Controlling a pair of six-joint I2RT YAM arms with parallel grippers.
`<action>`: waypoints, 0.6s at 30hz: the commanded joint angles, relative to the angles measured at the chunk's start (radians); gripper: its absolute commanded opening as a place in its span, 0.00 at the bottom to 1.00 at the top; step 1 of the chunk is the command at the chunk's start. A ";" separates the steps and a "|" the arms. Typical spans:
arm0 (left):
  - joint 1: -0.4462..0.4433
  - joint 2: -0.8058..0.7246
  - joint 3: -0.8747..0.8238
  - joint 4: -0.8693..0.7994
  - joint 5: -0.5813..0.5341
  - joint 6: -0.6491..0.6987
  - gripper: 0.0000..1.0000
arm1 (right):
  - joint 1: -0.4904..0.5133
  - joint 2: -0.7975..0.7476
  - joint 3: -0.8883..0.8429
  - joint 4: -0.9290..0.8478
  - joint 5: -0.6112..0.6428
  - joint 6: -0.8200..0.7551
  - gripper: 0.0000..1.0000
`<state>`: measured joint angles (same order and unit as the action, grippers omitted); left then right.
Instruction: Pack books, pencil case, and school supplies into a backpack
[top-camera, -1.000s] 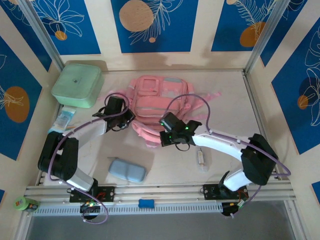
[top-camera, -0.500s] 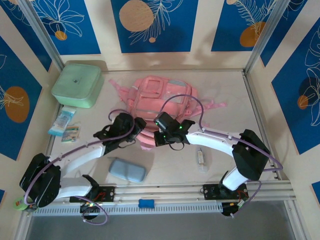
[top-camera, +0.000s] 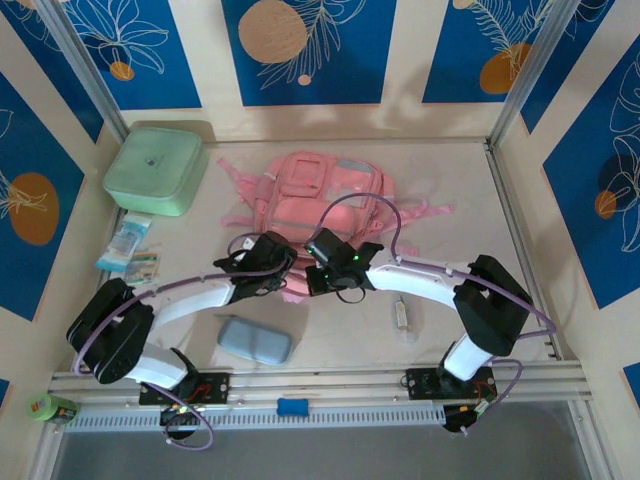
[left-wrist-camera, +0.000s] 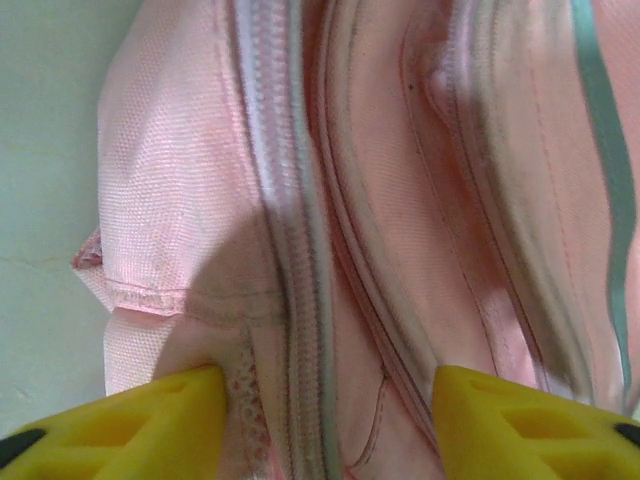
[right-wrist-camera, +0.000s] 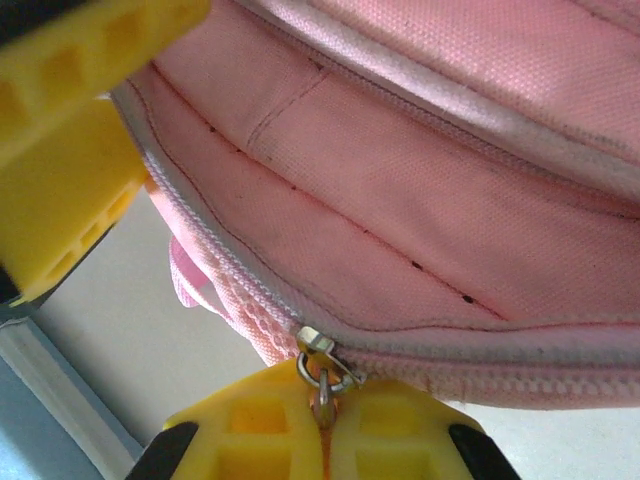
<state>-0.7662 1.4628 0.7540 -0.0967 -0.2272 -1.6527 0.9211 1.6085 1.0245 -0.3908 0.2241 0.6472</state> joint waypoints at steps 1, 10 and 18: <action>-0.017 0.062 0.007 -0.029 0.005 -0.054 0.47 | 0.011 0.003 0.023 0.008 0.007 -0.002 0.00; 0.014 -0.028 -0.090 0.076 -0.097 0.051 0.00 | -0.015 -0.106 -0.057 -0.150 0.109 0.048 0.00; 0.188 -0.206 -0.127 -0.008 -0.071 0.221 0.00 | -0.182 -0.228 -0.149 -0.250 0.108 -0.010 0.00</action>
<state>-0.6724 1.3060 0.6582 -0.0010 -0.2157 -1.5253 0.7895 1.4193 0.9112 -0.4770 0.2905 0.6586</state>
